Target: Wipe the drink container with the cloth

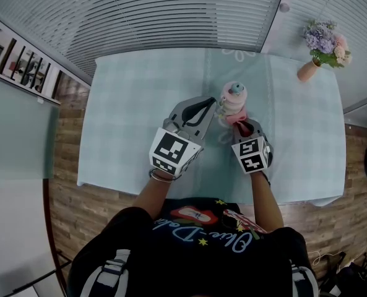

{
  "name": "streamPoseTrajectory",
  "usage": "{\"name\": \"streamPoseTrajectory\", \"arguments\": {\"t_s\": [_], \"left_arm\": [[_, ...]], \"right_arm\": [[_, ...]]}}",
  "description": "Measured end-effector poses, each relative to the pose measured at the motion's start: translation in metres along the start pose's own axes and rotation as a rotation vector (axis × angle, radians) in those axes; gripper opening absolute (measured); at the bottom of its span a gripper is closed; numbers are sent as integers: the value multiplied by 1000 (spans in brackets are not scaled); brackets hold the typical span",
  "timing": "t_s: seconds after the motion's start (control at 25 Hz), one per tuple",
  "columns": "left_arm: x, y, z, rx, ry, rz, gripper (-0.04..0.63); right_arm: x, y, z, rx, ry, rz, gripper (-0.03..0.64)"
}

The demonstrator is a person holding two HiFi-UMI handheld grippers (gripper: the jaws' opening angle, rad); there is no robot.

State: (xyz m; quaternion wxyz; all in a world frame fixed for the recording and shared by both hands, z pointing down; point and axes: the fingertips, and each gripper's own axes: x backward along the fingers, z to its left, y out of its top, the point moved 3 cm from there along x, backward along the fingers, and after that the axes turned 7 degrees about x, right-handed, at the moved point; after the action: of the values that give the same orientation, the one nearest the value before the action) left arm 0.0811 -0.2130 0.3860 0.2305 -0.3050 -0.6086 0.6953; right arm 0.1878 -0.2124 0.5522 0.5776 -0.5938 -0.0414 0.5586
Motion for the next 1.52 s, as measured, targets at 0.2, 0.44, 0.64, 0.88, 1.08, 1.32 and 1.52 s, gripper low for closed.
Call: {"name": "streamPoseTrajectory", "arguments": {"t_s": [0.2,0.44,0.64,0.88,1.08,1.32,1.52], "left_arm": [[6,2,0,-2,9,-5,5],[11,3,-1,-6,18,-12,6],[20,4,-4,-8,31,-18,5],[30,9,-5,-20,46,-30,5],[36,8,-4,-10,34,-20,6],[29,10,5,77,-23,-30,6],[26,14,9,71,-58,-26,6]], "right_arm": [[-4,-3,4,8,22,22,12],[-1,-1,3,14,5,13,12],[19,8,0,-7,-60,-54,12],[53,20,-3,-55,-150,-143,12],[80,34,-1,-121,-213,-217,12],[108,65,5,-182,-262,-319,12],[111,90,14,-210,-259,-378,12]]}}
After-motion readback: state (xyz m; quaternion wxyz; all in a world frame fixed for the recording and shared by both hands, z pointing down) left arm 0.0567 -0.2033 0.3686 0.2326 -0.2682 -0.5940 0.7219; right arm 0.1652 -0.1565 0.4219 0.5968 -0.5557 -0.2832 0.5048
